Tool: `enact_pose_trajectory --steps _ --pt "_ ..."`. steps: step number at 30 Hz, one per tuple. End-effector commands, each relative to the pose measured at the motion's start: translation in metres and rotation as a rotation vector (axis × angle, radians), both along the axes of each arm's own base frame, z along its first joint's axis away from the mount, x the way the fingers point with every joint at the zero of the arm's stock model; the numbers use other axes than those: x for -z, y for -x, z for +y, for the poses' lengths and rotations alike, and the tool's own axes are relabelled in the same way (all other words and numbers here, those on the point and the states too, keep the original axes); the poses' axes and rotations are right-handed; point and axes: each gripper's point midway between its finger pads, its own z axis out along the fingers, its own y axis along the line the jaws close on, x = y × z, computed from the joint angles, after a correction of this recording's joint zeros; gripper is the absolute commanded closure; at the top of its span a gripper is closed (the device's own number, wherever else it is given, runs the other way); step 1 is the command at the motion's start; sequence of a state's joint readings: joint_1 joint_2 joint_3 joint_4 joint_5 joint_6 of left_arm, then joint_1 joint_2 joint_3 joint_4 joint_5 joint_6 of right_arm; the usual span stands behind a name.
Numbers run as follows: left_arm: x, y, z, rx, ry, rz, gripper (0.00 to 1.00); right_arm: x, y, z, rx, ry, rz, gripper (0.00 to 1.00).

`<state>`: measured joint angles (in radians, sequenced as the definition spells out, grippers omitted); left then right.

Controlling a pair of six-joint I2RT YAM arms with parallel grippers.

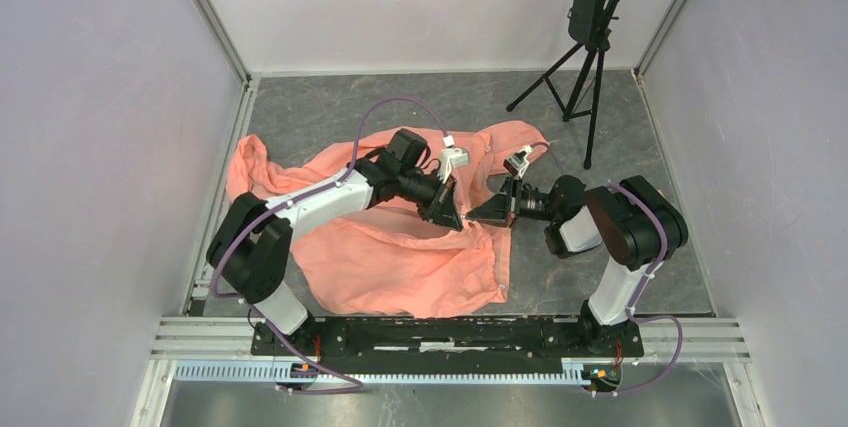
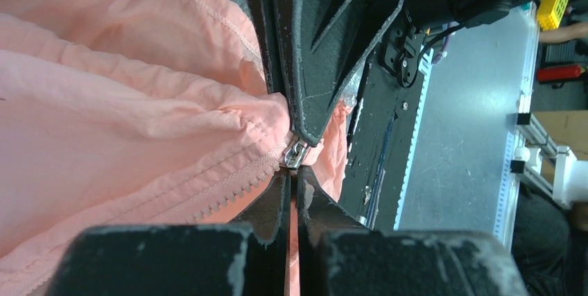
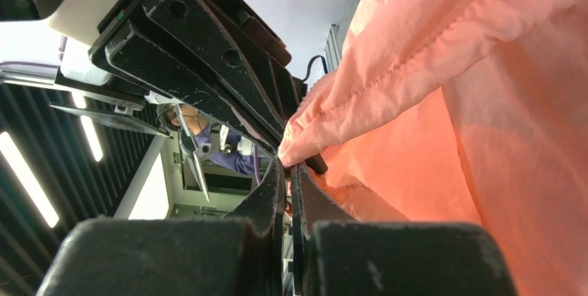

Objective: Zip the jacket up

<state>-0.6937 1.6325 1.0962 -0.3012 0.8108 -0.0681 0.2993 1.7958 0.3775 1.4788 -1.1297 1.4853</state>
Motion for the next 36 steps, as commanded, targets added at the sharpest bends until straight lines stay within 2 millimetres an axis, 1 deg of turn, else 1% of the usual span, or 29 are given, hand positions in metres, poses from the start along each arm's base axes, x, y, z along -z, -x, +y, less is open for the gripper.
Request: enact_pose_trajectory --steps 1,5,7,8,11,14,18,19,21,23,24,26,28,30,33,36 --pt "-0.015 -0.026 -0.019 -0.088 0.074 -0.063 0.98 -0.045 0.016 0.001 -0.042 -0.117 -0.446 0.98" --pt "-0.005 -0.032 -0.023 -0.109 0.066 -0.05 0.98 -0.037 0.013 0.002 -0.033 -0.09 -0.439 0.94" --pt "0.001 -0.035 -0.025 -0.112 0.06 -0.041 0.98 -0.03 0.009 0.003 -0.023 -0.066 -0.432 0.91" --pt "0.005 -0.036 -0.028 -0.109 0.058 -0.032 0.98 -0.025 0.005 0.002 -0.013 -0.049 -0.43 0.89" --pt "0.014 -0.035 -0.036 -0.053 0.063 0.013 0.98 -0.012 -0.006 0.0 0.017 0.0 -0.431 0.88" --pt "0.024 -0.043 -0.042 -0.023 0.04 0.015 0.98 0.002 -0.019 0.001 0.031 0.058 -0.424 0.87" --pt "0.025 -0.052 -0.051 0.019 0.039 0.006 0.98 0.025 -0.036 0.002 0.03 0.146 -0.404 0.87" --pt "0.027 -0.055 -0.052 0.021 0.033 -0.007 0.98 0.032 -0.039 0.002 0.028 0.172 -0.389 0.86" --pt "0.035 -0.063 -0.05 0.016 0.001 -0.018 0.98 0.041 -0.046 0.001 0.034 0.21 -0.387 0.84" --pt "0.046 -0.066 -0.049 0.033 -0.026 0.019 0.98 0.043 -0.052 -0.001 0.045 0.224 -0.389 0.82" --pt "0.044 -0.066 -0.051 0.053 -0.019 0.047 0.98 0.045 -0.056 -0.001 0.056 0.229 -0.387 0.8" --pt "0.051 -0.073 -0.055 0.067 -0.041 0.055 0.98 0.046 -0.063 0.0 0.063 0.231 -0.379 0.77" --pt "0.062 -0.08 -0.058 0.075 -0.082 0.085 0.98 0.047 -0.069 0.0 0.073 0.227 -0.374 0.75" --pt "0.064 -0.083 -0.062 0.098 -0.075 0.085 0.98 0.048 -0.075 -0.002 0.087 0.227 -0.368 0.71" --pt "0.065 -0.085 -0.061 0.108 -0.064 0.068 0.98 0.048 -0.083 -0.006 0.119 0.23 -0.366 0.66" --pt "0.067 -0.089 -0.059 0.107 -0.055 0.074 0.98 0.053 -0.085 -0.013 0.144 0.251 -0.359 0.59"
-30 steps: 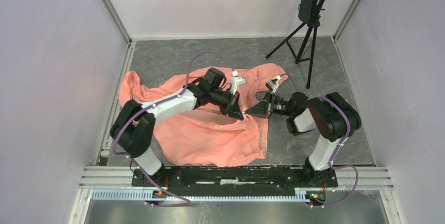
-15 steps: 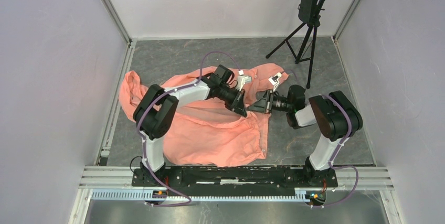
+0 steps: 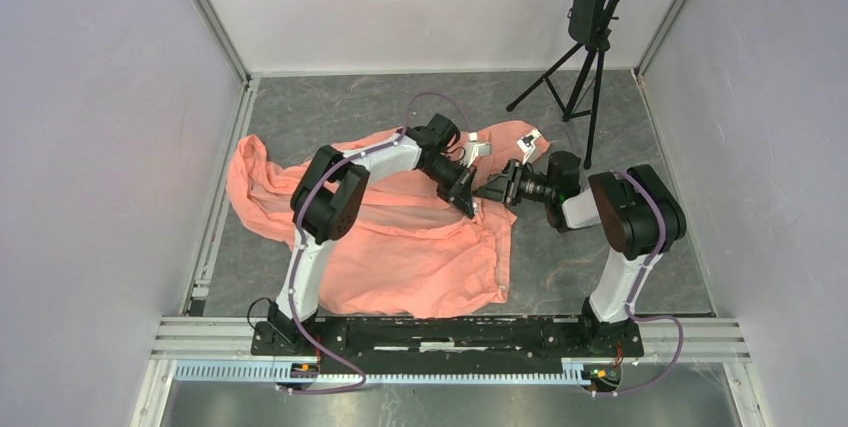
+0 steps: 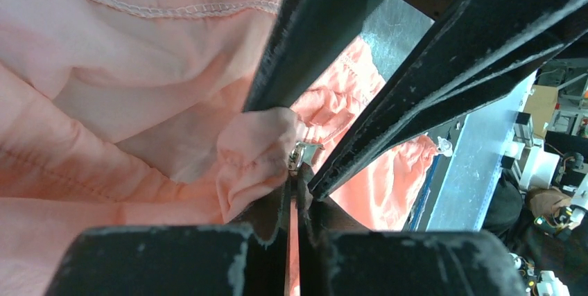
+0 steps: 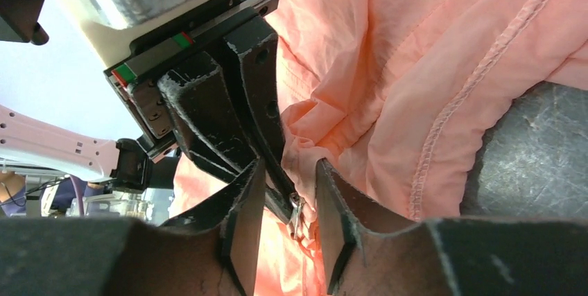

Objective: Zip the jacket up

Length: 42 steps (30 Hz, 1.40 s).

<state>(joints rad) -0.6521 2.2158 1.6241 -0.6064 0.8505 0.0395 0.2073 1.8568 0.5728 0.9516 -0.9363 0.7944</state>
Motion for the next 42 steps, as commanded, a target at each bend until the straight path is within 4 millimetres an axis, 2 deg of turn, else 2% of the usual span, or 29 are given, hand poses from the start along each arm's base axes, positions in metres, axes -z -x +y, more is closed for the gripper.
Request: enact_pose_trajectory --steps 1,4,8,11,14,19,21,26,29,36,42 --pt "-0.02 -0.021 -0.023 0.064 0.134 -0.134 0.98 -0.014 0.011 0.009 -0.085 -0.03 -0.051 0.57" --pt "-0.018 -0.024 -0.023 0.056 0.142 -0.125 0.98 -0.012 0.015 0.001 -0.059 -0.024 -0.055 0.51" --pt "-0.016 -0.026 -0.023 0.051 0.148 -0.111 0.98 -0.015 0.024 -0.011 -0.026 -0.008 -0.075 0.47" --pt "-0.015 -0.028 -0.022 0.045 0.149 -0.106 0.98 -0.007 0.034 -0.024 -0.007 0.029 -0.063 0.47" --pt "-0.015 -0.03 -0.023 0.038 0.148 -0.104 0.98 -0.002 0.035 -0.034 0.021 0.08 -0.078 0.46" --pt "-0.015 -0.03 -0.022 0.036 0.146 -0.103 0.97 0.012 0.034 -0.039 0.024 0.135 -0.067 0.44" --pt "-0.014 -0.03 -0.022 0.034 0.144 -0.1 0.97 0.011 0.033 -0.037 0.027 0.11 -0.066 0.47" --pt "-0.017 -0.029 -0.023 0.037 0.151 -0.099 0.97 0.009 0.023 -0.036 0.039 0.09 -0.084 0.68" --pt "-0.017 -0.029 -0.023 0.038 0.154 -0.097 0.97 0.011 0.02 -0.034 0.041 0.092 -0.086 0.75" --pt "-0.017 -0.028 -0.023 0.04 0.155 -0.096 0.97 0.014 0.018 -0.027 0.022 0.072 -0.077 0.78" --pt "-0.017 -0.028 -0.022 0.042 0.153 -0.094 0.97 0.027 0.015 -0.035 0.047 0.137 -0.058 0.77"
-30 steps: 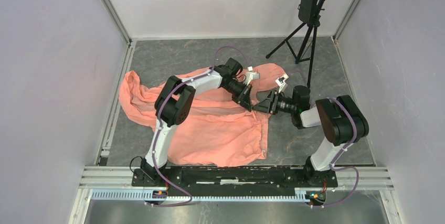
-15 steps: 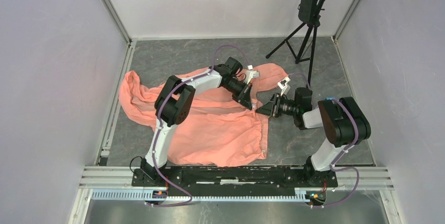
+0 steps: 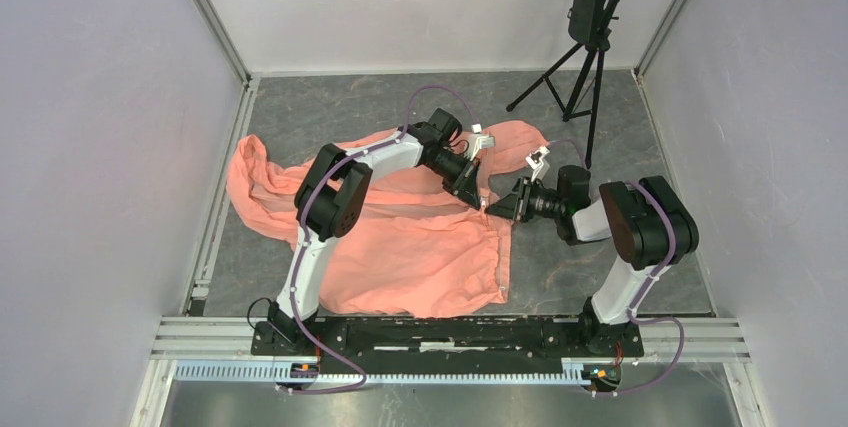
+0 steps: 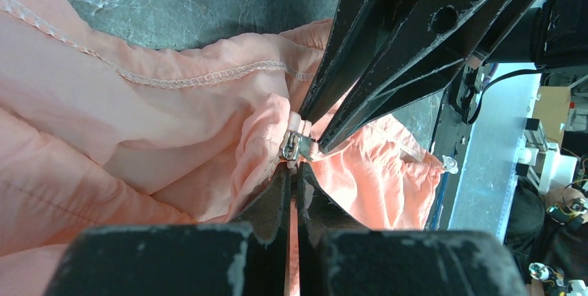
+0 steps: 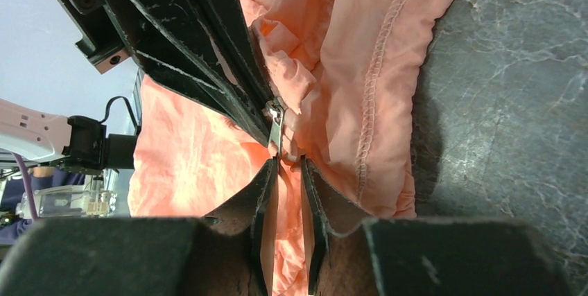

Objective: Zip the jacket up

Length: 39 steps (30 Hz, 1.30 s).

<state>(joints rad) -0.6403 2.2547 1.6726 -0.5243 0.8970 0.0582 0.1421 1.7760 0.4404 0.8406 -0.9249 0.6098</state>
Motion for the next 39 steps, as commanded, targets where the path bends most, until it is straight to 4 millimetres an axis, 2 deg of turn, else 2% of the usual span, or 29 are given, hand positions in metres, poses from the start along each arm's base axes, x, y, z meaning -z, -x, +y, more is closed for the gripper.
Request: enact_pose_trajectory --steps 1,12,19,24,33,36,39 --pt "-0.012 -0.007 -0.008 0.025 0.059 -0.031 0.96 -0.001 -0.013 -0.004 0.017 0.036 -0.051 0.77" --pt "-0.014 -0.006 -0.008 0.031 0.068 -0.027 0.96 0.002 -0.015 -0.009 0.036 0.04 -0.045 0.74" --pt "-0.016 -0.006 -0.008 0.033 0.073 -0.027 0.96 0.008 -0.018 -0.002 0.013 0.062 -0.044 0.71" --pt "-0.017 -0.006 -0.008 0.033 0.074 -0.027 0.96 0.002 -0.019 0.004 -0.004 0.034 -0.064 0.69" --pt "-0.017 -0.008 -0.008 0.024 0.066 -0.031 0.96 -0.006 -0.009 0.014 -0.036 -0.02 -0.074 0.65" --pt "-0.019 -0.008 -0.009 0.025 0.073 -0.029 0.97 -0.007 -0.01 0.016 -0.04 -0.032 -0.072 0.68" --pt "-0.02 -0.008 -0.009 0.022 0.073 -0.027 0.96 -0.007 -0.012 0.019 -0.043 -0.038 -0.07 0.82"
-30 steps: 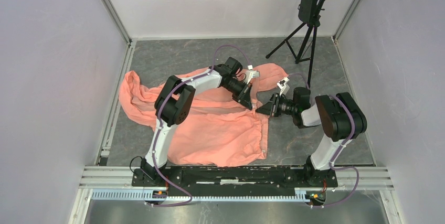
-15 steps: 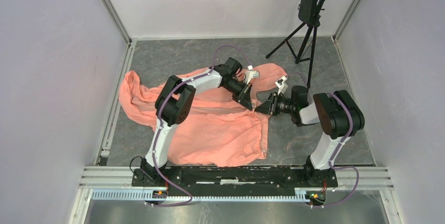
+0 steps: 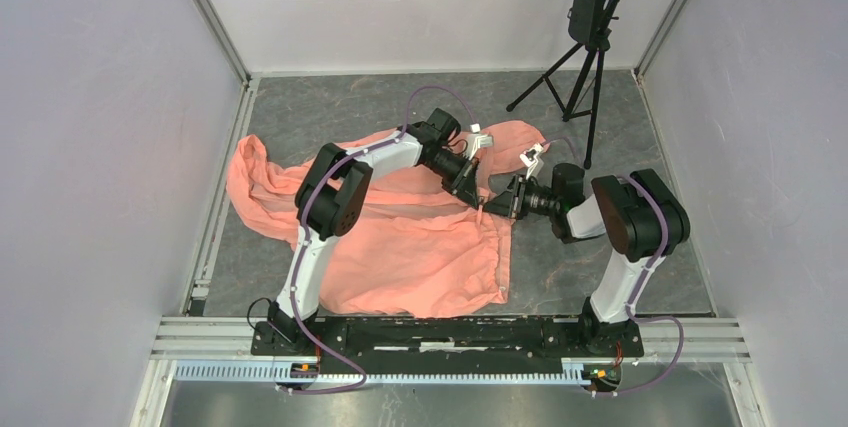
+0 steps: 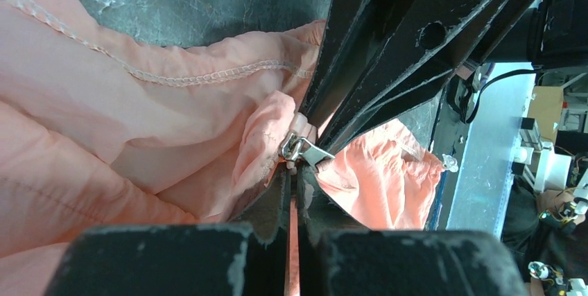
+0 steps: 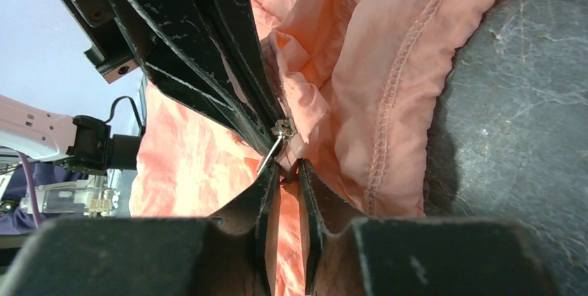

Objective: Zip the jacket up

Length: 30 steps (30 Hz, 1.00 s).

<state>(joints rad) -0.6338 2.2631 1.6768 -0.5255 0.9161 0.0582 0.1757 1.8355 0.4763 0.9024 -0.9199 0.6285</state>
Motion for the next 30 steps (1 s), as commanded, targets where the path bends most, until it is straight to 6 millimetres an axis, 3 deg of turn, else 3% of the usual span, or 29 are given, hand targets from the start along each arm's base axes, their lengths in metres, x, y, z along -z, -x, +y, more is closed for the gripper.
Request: enact_pose_trajectory --steps 1,3,8,12,17,20,24,30 --pt "-0.02 -0.008 -0.009 0.013 0.055 -0.044 0.95 -0.009 -0.004 0.007 -0.02 -0.026 -0.048 0.88" --pt "-0.02 -0.011 -0.008 -0.012 0.03 -0.052 0.88 -0.007 -0.005 0.007 -0.014 -0.019 -0.047 0.99" --pt "-0.03 -0.024 -0.002 -0.144 -0.037 -0.063 0.57 -0.003 -0.006 0.006 0.0 -0.002 -0.041 1.0" --pt "-0.046 -0.033 0.01 -0.283 -0.074 -0.08 0.46 -0.002 -0.006 0.006 0.002 0.002 -0.043 1.0" --pt "-0.066 -0.035 0.033 -0.466 -0.121 -0.106 0.43 -0.002 -0.005 0.005 0.005 0.018 -0.053 1.0" --pt "-0.075 -0.025 0.027 -0.597 -0.061 -0.042 0.44 -0.002 -0.005 0.005 0.007 0.018 -0.057 1.0" --pt "-0.061 -0.004 0.01 -0.714 -0.059 -0.023 0.46 -0.003 -0.003 0.006 0.005 0.009 -0.057 1.0" --pt "-0.038 -0.009 -0.002 -0.842 -0.123 -0.038 0.54 -0.003 -0.002 0.006 0.005 0.004 -0.054 1.0"
